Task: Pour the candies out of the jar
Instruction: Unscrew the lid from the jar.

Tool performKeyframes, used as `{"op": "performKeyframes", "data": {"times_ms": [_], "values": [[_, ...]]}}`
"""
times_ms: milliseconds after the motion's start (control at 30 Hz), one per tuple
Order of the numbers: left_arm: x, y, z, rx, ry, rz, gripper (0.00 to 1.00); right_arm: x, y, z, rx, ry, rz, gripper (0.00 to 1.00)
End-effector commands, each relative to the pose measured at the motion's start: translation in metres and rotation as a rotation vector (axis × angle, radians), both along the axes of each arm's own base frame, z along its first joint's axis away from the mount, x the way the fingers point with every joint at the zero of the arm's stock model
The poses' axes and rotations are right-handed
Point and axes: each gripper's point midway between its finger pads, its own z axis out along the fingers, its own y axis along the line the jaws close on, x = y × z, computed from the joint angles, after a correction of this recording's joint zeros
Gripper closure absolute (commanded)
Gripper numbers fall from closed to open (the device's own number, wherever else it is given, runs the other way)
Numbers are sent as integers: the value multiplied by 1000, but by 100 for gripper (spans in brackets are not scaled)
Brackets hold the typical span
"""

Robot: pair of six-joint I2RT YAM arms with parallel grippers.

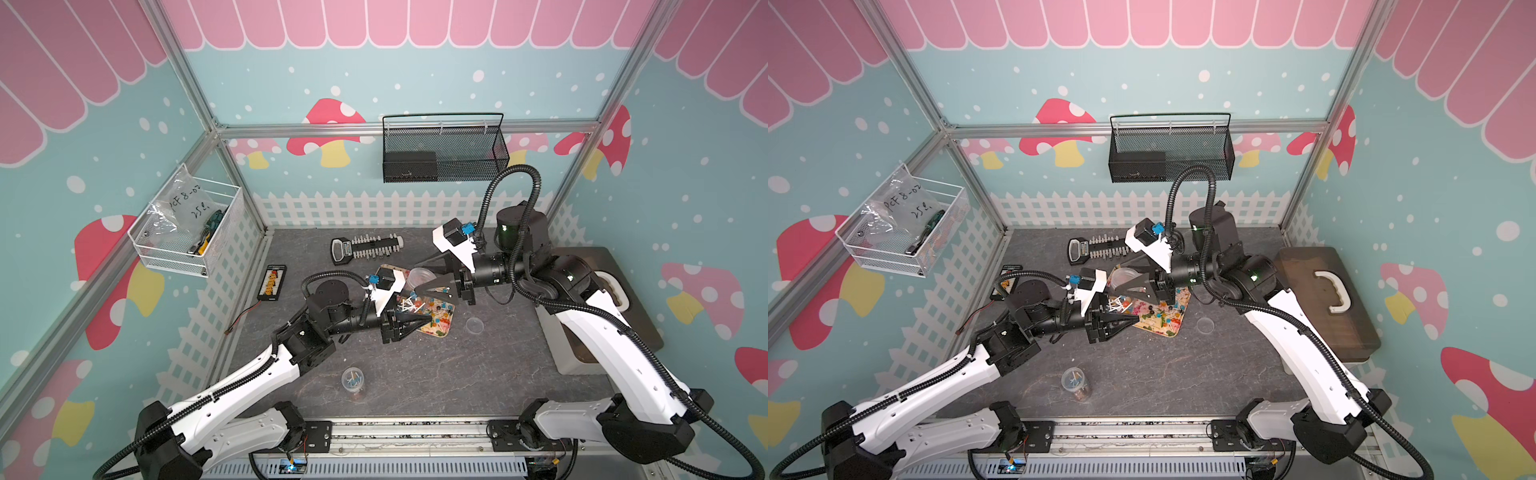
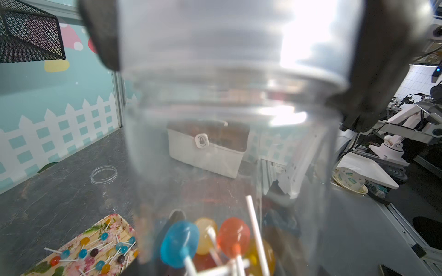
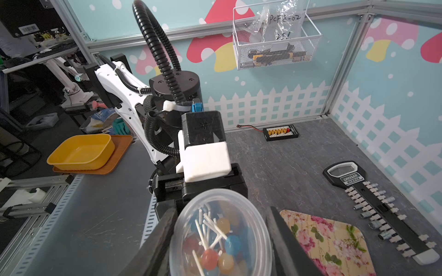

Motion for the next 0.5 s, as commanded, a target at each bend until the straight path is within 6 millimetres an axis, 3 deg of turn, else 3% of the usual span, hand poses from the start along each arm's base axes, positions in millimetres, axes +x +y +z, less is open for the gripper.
{"op": "performKeyframes", "data": {"times_ms": [0,133,333,467], "values": [[2,1,-11,22,99,8,53,-17,3,24,80,-170,128,57],[2,1,-10,21,94,8,53,-17,1,24,76,-164,113,52],[3,1,-10,20,91,18,53,-14,-3,27,74,-170,55,25],[5,3,-12,27,87,37,53,-7,-8,36,97,-130,-36,19]]}}
